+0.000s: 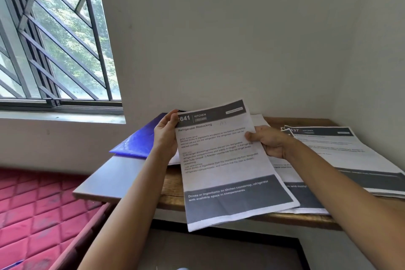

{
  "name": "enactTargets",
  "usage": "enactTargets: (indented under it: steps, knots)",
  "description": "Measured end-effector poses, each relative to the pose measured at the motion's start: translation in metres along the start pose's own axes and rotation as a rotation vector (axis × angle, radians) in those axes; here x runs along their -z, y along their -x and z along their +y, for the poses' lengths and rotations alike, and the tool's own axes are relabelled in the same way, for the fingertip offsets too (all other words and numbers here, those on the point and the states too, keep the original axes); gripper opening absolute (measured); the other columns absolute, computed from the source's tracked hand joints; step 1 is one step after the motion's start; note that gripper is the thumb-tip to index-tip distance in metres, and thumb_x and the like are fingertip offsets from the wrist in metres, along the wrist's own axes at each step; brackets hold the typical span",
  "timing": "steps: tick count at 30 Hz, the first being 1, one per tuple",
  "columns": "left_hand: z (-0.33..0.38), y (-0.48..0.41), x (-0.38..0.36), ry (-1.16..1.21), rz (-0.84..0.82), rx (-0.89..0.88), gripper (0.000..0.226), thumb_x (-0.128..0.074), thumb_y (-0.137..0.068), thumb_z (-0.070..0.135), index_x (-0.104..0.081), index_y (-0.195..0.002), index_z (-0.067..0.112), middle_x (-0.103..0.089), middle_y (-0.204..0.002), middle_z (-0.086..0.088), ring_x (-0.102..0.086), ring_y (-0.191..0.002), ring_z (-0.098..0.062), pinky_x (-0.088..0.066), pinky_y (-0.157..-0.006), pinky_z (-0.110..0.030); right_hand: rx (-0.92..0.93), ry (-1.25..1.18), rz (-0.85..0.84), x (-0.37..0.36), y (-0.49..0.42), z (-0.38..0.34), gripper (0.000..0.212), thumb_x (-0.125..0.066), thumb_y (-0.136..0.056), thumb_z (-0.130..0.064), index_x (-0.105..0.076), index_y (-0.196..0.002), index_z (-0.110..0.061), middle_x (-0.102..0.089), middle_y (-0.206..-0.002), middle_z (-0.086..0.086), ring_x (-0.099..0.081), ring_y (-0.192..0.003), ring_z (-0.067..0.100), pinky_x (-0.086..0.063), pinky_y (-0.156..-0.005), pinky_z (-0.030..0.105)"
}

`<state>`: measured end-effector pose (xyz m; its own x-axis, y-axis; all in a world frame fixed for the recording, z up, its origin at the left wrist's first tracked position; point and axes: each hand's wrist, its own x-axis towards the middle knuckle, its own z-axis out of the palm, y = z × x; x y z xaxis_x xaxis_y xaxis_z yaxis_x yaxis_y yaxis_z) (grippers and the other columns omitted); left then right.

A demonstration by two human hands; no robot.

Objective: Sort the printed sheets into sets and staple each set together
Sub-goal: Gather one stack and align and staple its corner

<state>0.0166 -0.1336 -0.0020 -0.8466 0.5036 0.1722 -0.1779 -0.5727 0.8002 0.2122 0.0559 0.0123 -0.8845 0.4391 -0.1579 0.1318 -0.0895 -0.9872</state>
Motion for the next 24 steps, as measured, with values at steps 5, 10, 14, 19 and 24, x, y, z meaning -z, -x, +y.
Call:
enactTargets:
  steps: [5,10,14,19,24]
  knots:
    - [0.02,0.015,0.001,-0.246,-0.281,0.242,0.031,-0.057,-0.094,0.029,-0.065,-0.113,0.006,-0.073,-0.104,-0.011,-0.071,-0.091,-0.023,-0.059,-0.07,-0.033,0.119,-0.144,0.105,-0.008,0.007,-0.019,0.024,-0.046,-0.096,-0.003,-0.055,-0.118,0.002,-0.065,-0.111,0.016,-0.071,-0.082,0.027,-0.059,-0.065,0.042]
    - [0.036,0.025,-0.01,-0.347,-0.383,0.277,0.016,-0.055,-0.095,0.012,-0.065,-0.106,0.007,-0.074,-0.097,-0.009,-0.073,-0.083,-0.021,-0.06,-0.07,-0.032,0.248,-0.101,0.23,-0.021,0.01,-0.043,0.03,-0.048,-0.098,-0.005,-0.052,-0.126,0.002,-0.062,-0.121,0.02,-0.061,-0.108,0.037,-0.052,-0.084,0.052]
    - [0.048,0.027,-0.021,-0.366,-0.29,0.13,0.011,-0.053,-0.096,0.004,-0.064,-0.097,0.006,-0.075,-0.079,-0.005,-0.072,-0.068,-0.016,-0.06,-0.062,-0.03,0.375,-0.066,0.256,-0.032,0.013,-0.058,0.025,-0.049,-0.098,-0.008,-0.057,-0.12,0.0,-0.064,-0.118,0.017,-0.066,-0.096,0.026,-0.059,-0.075,0.041]
    - [0.061,0.029,-0.022,-0.378,-0.249,0.012,0.01,-0.054,-0.096,0.005,-0.064,-0.097,0.009,-0.074,-0.08,-0.003,-0.071,-0.067,-0.016,-0.061,-0.065,-0.032,0.341,0.005,0.101,-0.035,0.023,-0.056,0.023,-0.047,-0.099,-0.023,-0.059,-0.113,-0.009,-0.068,-0.11,0.007,-0.067,-0.097,0.022,-0.058,-0.078,0.036]
    - [0.069,0.032,-0.025,-0.399,-0.226,-0.119,0.01,-0.055,-0.096,0.008,-0.064,-0.096,0.012,-0.072,-0.087,-0.003,-0.071,-0.071,-0.014,-0.061,-0.069,-0.032,0.369,0.083,0.081,-0.046,0.022,-0.031,0.018,-0.047,-0.099,-0.015,-0.06,-0.111,-0.016,-0.067,-0.111,0.003,-0.065,-0.1,0.022,-0.054,-0.089,0.042]
